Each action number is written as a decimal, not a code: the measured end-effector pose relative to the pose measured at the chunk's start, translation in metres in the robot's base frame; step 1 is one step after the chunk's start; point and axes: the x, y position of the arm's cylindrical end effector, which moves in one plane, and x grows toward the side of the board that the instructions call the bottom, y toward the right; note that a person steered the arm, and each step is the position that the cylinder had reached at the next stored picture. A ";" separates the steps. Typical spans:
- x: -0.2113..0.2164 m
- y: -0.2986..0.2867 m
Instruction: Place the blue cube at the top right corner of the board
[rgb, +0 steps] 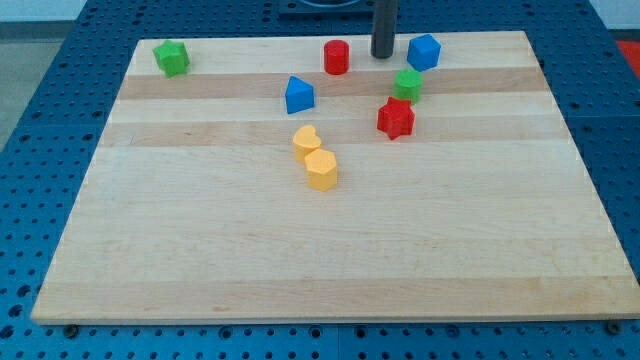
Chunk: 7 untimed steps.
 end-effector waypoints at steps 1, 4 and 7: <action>-0.001 0.038; 0.004 0.014; 0.033 0.073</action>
